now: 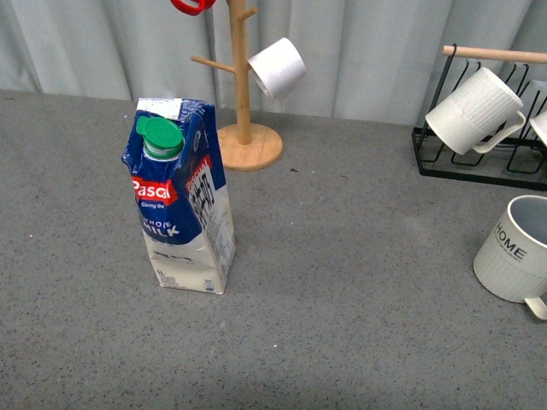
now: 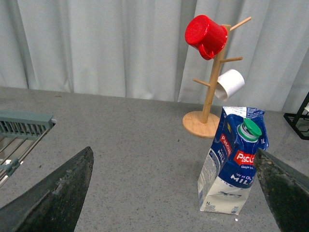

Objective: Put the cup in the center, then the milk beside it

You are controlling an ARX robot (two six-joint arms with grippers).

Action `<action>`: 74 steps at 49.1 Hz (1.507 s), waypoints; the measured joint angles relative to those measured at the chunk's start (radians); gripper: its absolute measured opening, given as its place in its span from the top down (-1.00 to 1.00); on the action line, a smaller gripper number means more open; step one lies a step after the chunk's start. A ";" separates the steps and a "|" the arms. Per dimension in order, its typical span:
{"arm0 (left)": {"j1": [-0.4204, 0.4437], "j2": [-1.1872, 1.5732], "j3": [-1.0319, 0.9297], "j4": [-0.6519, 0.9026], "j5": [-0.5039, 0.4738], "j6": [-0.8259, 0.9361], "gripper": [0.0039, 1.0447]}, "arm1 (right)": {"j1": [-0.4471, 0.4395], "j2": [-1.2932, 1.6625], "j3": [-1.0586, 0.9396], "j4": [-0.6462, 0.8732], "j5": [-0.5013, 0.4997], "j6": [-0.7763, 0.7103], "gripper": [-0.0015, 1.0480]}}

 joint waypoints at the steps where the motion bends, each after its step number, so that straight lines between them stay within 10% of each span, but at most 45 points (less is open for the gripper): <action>1: 0.000 0.000 0.000 0.000 0.000 0.000 -0.88 | 0.000 0.000 0.000 0.000 0.000 0.000 -0.82; 74: 0.000 0.000 0.000 0.000 0.000 0.000 -0.88 | 0.000 0.000 0.000 0.000 0.000 0.000 -0.82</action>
